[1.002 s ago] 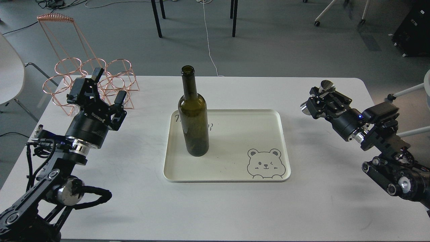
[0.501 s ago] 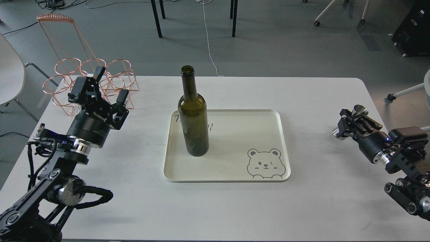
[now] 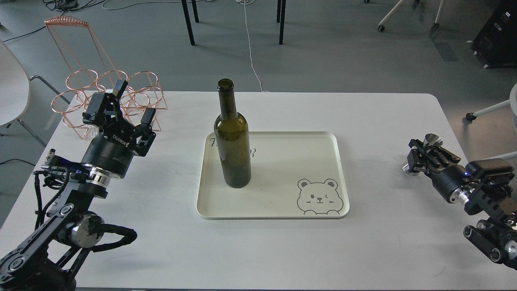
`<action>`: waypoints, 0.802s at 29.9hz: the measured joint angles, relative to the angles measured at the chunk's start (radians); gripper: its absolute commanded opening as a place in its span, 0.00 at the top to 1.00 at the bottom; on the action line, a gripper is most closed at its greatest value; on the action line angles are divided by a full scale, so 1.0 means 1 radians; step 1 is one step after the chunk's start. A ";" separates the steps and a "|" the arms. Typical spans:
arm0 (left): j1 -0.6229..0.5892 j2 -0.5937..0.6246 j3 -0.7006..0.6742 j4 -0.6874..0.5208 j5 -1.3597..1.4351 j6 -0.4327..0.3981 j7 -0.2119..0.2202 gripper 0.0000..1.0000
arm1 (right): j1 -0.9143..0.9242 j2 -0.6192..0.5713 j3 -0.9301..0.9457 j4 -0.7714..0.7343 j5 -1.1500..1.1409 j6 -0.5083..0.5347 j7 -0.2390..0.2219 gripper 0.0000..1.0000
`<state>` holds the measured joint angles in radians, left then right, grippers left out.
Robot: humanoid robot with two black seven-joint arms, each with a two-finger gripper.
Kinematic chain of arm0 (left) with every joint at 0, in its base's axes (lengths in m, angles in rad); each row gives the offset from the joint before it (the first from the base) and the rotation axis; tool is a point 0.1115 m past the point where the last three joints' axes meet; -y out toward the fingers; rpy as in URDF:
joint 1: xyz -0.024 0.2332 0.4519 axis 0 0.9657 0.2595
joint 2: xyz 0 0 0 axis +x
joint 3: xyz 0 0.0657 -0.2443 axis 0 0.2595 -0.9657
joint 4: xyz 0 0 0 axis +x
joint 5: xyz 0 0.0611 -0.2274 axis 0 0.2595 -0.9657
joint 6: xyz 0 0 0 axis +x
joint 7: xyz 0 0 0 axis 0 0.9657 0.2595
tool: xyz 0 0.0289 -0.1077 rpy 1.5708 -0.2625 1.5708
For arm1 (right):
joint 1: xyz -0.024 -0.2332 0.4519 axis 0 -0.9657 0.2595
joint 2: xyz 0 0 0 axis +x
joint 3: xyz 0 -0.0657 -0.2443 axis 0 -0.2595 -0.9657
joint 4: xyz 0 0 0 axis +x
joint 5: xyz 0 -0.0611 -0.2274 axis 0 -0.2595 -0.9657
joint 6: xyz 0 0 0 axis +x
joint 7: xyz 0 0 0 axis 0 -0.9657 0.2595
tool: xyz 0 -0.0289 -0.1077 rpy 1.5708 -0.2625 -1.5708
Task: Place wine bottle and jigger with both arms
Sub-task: 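Lower the jigger onto the table beside the tray and release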
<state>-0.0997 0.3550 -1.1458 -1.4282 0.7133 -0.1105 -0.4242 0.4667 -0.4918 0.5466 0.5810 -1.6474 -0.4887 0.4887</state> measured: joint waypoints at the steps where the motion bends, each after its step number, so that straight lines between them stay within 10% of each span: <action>1: 0.000 0.000 0.000 0.000 0.000 0.000 0.000 0.02 | 0.000 0.002 0.000 0.000 0.000 0.000 0.000 0.77; 10: 0.000 -0.001 0.000 0.000 0.000 0.000 0.000 0.02 | 0.000 0.013 0.001 -0.019 0.000 0.000 0.000 0.66; 19: 0.000 -0.001 0.000 0.000 0.000 0.000 0.000 0.02 | 0.001 0.015 0.000 -0.017 0.001 0.000 0.000 0.21; 24: 0.000 -0.001 0.000 0.000 0.000 0.000 0.000 0.02 | 0.000 0.008 -0.019 -0.007 0.003 0.000 0.000 0.14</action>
<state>-0.0997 0.3543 -1.1458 -1.4282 0.7133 -0.1105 -0.4242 0.4664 -0.4838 0.5278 0.5736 -1.6447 -0.4887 0.4887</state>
